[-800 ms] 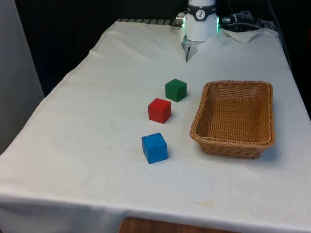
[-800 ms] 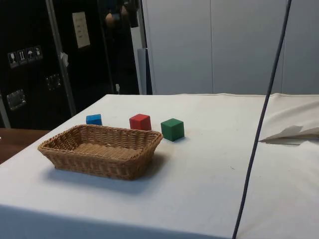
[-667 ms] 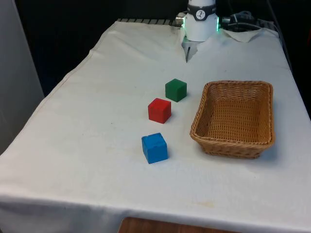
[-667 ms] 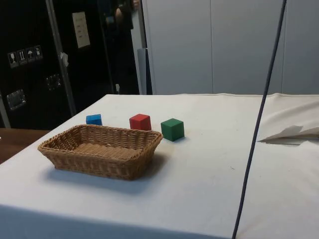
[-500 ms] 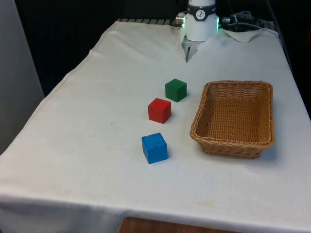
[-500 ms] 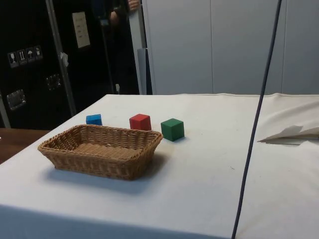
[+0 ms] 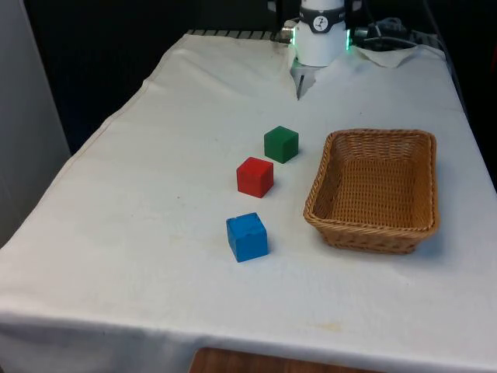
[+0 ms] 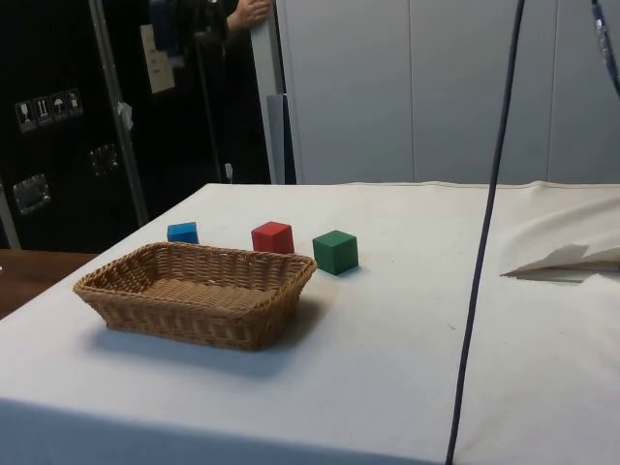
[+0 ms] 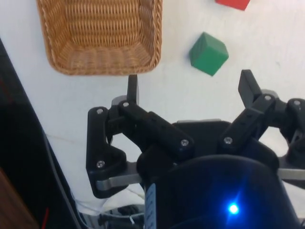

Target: Pick up the blue cube and place it into the basket.

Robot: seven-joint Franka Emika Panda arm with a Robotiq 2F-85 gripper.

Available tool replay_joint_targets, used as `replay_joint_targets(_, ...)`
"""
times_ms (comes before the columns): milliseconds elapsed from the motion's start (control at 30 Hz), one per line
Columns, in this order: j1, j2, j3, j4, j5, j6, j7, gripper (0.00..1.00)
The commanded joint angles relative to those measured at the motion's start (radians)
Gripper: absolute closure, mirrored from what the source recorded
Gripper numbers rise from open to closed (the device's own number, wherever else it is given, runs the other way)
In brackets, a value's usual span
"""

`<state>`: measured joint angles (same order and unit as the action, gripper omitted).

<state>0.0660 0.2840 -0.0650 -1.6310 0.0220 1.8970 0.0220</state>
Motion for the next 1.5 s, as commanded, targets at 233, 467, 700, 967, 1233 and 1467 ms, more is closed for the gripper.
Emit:
replay_joint_targets(233,0.001,0.062,-0.003,0.055,-0.013,0.029,0.026,0.00)
replay_joint_targets(467,0.002,0.090,-0.005,0.066,-0.023,0.059,0.056,0.00)
replay_joint_targets(700,0.003,0.106,-0.005,0.063,-0.034,0.086,0.093,0.00)
replay_joint_targets(967,0.003,0.126,-0.005,0.056,-0.053,0.123,0.157,0.00)
replay_joint_targets(1233,0.003,0.146,-0.005,0.056,-0.065,0.149,0.202,0.00)
replay_joint_targets(1467,0.003,0.177,-0.006,0.058,-0.081,0.192,0.259,0.00)
